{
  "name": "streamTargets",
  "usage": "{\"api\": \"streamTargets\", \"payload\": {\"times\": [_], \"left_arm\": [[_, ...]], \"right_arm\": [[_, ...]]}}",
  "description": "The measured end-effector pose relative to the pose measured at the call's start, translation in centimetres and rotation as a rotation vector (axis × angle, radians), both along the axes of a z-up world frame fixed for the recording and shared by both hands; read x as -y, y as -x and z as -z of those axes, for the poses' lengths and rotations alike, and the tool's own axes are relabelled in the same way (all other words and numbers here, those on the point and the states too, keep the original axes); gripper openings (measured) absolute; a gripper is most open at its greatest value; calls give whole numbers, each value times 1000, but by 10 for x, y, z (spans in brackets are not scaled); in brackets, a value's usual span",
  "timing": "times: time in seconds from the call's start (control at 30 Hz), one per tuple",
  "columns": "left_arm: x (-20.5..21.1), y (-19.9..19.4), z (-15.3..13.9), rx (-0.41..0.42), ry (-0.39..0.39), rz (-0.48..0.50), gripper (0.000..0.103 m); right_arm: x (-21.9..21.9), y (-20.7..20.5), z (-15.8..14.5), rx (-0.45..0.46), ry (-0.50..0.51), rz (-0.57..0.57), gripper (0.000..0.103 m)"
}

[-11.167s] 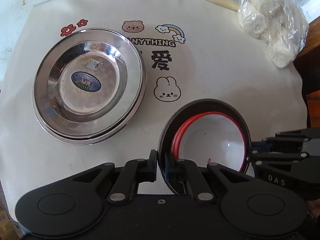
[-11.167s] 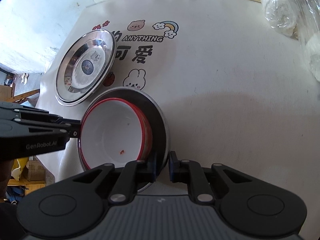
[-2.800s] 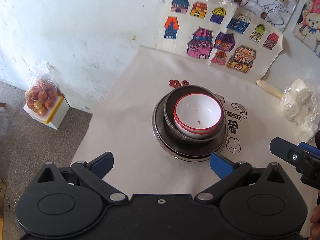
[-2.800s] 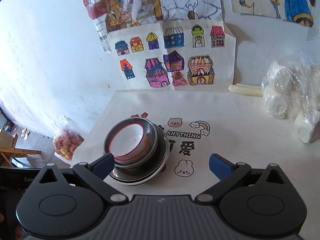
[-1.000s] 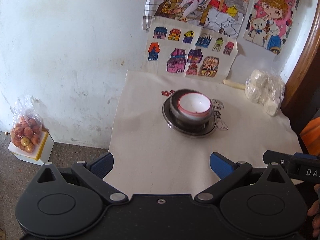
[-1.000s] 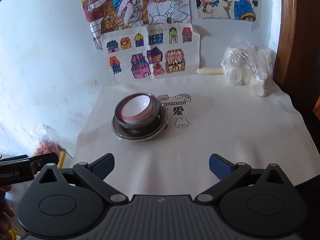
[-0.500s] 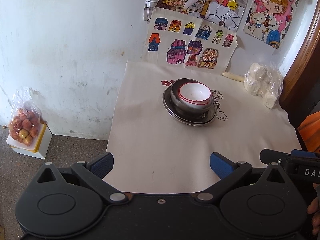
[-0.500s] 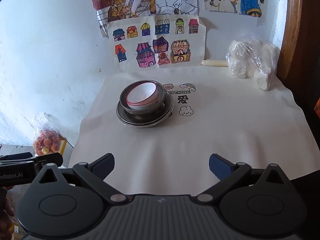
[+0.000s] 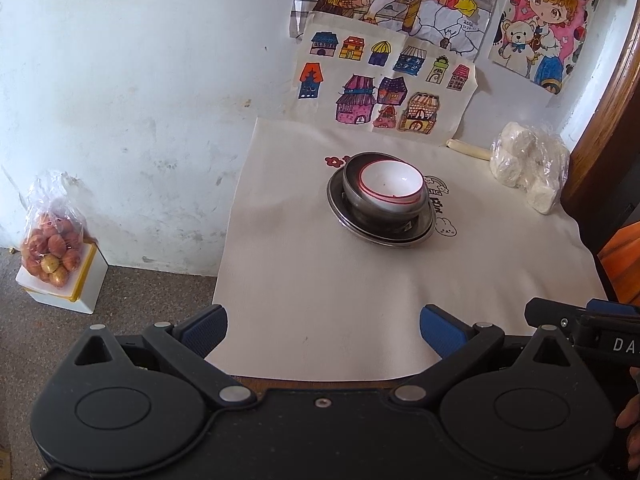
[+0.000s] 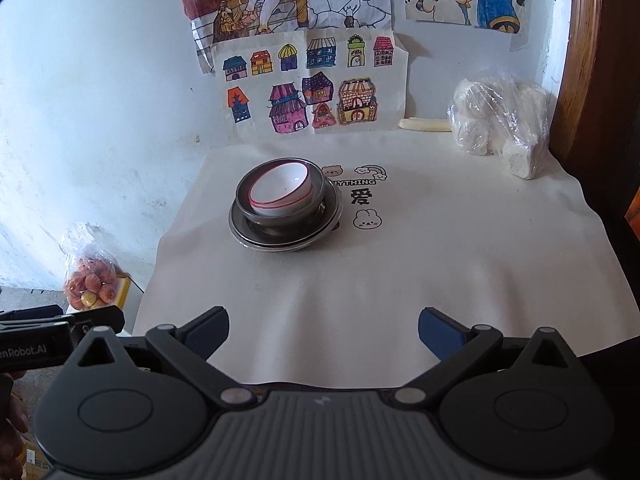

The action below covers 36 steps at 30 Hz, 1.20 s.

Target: Organize plates and bowls

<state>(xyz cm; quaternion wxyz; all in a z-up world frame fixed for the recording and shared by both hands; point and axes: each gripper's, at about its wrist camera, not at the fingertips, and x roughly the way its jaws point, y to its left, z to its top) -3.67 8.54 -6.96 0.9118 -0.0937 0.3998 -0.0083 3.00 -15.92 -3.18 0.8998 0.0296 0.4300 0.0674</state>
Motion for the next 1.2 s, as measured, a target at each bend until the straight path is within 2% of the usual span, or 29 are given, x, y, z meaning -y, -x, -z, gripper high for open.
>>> {"api": "streamTargets", "payload": {"times": [1.2], "left_arm": [[-2, -5, 2, -2, -6, -25, 102]], "right_arm": [[1, -8, 1, -3, 5, -10, 103]]}}
